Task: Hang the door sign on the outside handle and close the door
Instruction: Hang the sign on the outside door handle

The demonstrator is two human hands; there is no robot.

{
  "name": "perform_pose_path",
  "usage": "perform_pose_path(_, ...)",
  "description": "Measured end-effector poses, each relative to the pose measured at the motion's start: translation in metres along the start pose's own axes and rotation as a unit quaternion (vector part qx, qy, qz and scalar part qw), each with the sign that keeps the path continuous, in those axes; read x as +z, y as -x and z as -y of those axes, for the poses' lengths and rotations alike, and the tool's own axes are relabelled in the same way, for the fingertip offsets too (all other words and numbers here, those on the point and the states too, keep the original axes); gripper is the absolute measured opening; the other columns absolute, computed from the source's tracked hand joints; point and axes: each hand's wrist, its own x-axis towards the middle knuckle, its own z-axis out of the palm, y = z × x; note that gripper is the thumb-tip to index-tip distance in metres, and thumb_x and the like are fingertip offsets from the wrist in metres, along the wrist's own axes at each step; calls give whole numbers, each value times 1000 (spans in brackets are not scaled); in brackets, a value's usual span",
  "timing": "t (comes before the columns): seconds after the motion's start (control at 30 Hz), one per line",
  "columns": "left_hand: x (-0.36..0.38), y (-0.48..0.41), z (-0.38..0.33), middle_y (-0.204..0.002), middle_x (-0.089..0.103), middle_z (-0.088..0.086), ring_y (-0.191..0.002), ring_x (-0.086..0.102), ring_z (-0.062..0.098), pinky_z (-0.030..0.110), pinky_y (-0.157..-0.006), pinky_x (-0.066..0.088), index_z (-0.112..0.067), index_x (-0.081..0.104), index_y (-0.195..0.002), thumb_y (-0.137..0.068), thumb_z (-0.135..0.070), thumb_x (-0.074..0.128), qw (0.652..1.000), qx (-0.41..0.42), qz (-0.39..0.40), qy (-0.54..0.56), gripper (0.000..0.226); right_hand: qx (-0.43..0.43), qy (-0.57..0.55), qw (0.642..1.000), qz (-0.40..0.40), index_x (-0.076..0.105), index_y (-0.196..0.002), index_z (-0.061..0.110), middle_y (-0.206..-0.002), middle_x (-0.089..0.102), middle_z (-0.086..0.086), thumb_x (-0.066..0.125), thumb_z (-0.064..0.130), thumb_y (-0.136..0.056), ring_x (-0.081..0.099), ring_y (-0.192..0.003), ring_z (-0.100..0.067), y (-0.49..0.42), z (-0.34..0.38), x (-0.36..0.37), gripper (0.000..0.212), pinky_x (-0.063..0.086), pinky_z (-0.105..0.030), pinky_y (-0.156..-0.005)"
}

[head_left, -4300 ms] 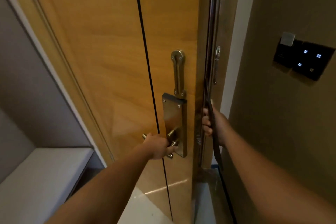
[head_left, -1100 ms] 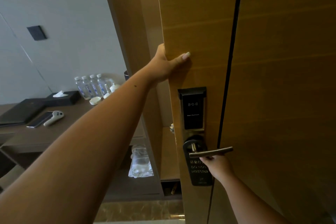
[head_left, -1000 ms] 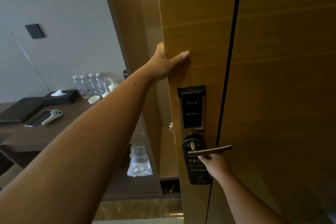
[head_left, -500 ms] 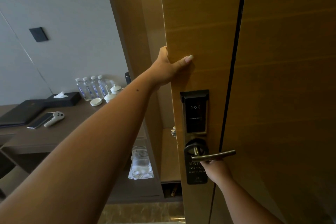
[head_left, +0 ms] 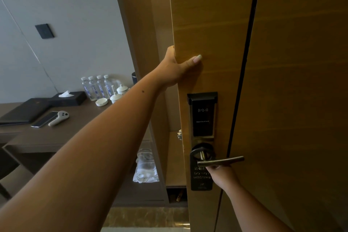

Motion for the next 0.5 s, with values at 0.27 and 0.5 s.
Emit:
perform_pose_path(0.27, -1, -3, 3, -131, 44, 4, -115, 50, 18, 31, -87, 51, -16, 18, -135, -80, -36, 70, 999, -27, -18, -5, 78, 20, -25, 999, 23, 50, -119, 17, -60, 49, 0, 43, 59, -88, 42, -47, -12, -2, -4, 9, 52, 32, -25, -44)
perform_pose_path(0.5, 0, -2, 4, -131, 45, 5, -114, 51, 20, 38, -90, 50, -16, 19, -136, -76, -41, 72, 999, -34, -26, -12, 84, 84, 80, 992, 59, 47, -121, 19, -88, 58, 1, 49, 73, -75, 65, -62, -13, 23, -7, 10, 71, 49, -19, -44)
